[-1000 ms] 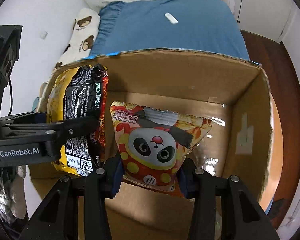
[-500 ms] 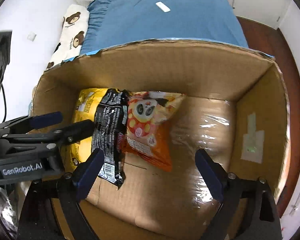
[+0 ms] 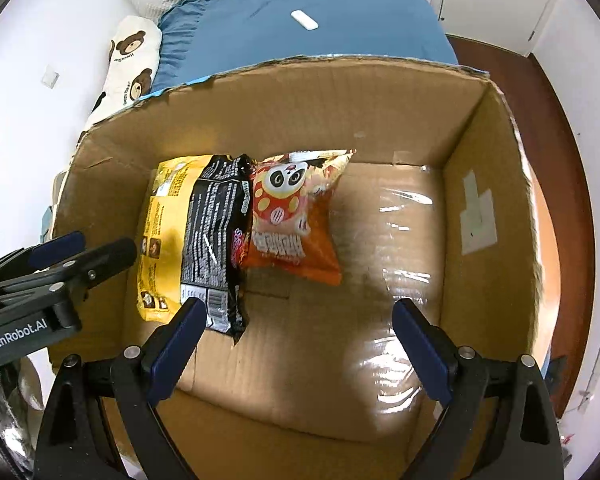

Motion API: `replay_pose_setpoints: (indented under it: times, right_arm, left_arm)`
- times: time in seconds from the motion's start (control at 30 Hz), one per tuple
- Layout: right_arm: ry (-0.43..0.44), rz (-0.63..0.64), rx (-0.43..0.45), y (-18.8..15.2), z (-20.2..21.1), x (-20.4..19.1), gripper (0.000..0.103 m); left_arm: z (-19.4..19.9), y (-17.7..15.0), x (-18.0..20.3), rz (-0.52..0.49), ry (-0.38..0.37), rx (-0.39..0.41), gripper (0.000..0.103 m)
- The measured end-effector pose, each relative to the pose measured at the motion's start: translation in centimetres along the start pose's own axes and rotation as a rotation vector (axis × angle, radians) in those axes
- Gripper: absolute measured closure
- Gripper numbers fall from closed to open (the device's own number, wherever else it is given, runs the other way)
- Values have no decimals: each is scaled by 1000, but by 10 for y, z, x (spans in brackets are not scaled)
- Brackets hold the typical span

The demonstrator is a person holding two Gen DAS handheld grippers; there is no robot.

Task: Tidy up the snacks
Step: 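Carry both bags into the cardboard box and open both tools, then grasp the orange packet with left tool while right tool grasps the white bar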

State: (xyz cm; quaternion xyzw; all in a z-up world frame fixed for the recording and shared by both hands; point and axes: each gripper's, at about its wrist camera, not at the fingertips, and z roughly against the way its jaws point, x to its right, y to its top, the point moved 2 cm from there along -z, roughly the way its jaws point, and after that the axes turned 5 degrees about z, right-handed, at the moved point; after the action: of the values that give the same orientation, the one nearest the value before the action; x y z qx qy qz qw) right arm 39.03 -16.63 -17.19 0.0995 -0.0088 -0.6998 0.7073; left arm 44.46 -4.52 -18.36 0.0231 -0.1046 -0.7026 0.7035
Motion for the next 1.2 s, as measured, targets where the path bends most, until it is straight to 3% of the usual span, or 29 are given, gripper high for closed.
replay_pose_setpoints:
  times: [0.5, 0.73, 0.83, 0.9, 1.03, 1.2]
  right_arm:
    - [-62, 30, 172, -57, 80, -26, 7]
    - [-41, 27, 250, -95, 118, -43, 7]
    - [-20, 61, 251, -121, 119, -51, 7]
    - [-18, 112, 230, -139, 110, -59, 8]
    - [-50, 257, 127, -171, 72, -75, 20]
    - [-136, 480, 0, -194, 13, -99, 20]
  left_arm:
    - [83, -55, -12, 4, -30, 174, 20]
    - [117, -97, -20, 6, -48, 233, 20]
    - [117, -122, -27, 2, -12, 243, 20]
    - [107, -148, -35, 1, 35, 230, 20]
    - [69, -192, -51, 10, 105, 161, 20]
    - [1, -237, -71, 60, 111, -24, 20]
